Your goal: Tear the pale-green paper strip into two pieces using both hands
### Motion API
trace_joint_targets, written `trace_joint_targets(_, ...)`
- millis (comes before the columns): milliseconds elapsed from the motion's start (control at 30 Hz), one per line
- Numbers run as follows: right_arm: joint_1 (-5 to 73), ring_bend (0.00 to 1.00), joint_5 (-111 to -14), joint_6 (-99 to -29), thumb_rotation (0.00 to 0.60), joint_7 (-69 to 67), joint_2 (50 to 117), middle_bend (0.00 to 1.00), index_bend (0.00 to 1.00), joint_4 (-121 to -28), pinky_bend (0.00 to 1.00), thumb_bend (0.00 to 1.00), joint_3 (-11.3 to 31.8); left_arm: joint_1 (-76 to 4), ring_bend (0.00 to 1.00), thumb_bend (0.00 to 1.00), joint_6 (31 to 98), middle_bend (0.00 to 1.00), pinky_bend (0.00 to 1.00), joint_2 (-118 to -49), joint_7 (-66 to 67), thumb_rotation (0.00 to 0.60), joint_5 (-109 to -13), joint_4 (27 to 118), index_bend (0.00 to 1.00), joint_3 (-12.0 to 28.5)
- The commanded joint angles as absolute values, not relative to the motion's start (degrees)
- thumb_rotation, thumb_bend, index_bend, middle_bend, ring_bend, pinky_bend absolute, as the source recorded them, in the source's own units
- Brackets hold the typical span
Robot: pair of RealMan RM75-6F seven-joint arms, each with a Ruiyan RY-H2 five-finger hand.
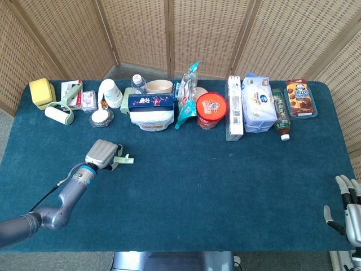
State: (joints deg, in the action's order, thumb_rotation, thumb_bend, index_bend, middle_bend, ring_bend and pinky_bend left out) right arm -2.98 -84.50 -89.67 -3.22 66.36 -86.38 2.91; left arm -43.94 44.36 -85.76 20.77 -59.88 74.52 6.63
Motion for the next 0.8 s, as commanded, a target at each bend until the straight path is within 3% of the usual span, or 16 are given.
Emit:
trace_joint_targets(33, -3.1, 0.01, -84.6, -89.8, 0.513, -3.5, 66.3, 0.11, 0.02, -86.3, 0.11, 0.48, 3.0, -44.2, 1.0, 0.3, 44.1, 0.97, 0.97, -85.8, 21.3, 0.6, -59.1, 74.7, 0.46, 6.5)
trace_joint_targets(267, -3.1, 0.01, -84.8, -89.8, 0.514, -3.7, 66.4, 0.11, 0.02, -86.2, 0.1, 0.48, 2.9, -44.5, 1.0, 0.3, 44.1, 0.97, 0.97, -85.8, 22.1, 0.6, -58.2, 75.1, 0.47, 6.0)
trace_joint_targets(800, -3.2, 0.02, -84.5, -89.5, 0.512, -5.2, 66.7, 0.12, 0.02, -85.4, 0.1, 0.48, 3.2, -44.8, 1.0, 0.37, 45.8, 0.99, 0.97, -85.4, 21.4, 0.6, -58.8, 76.0, 0.61, 6.1)
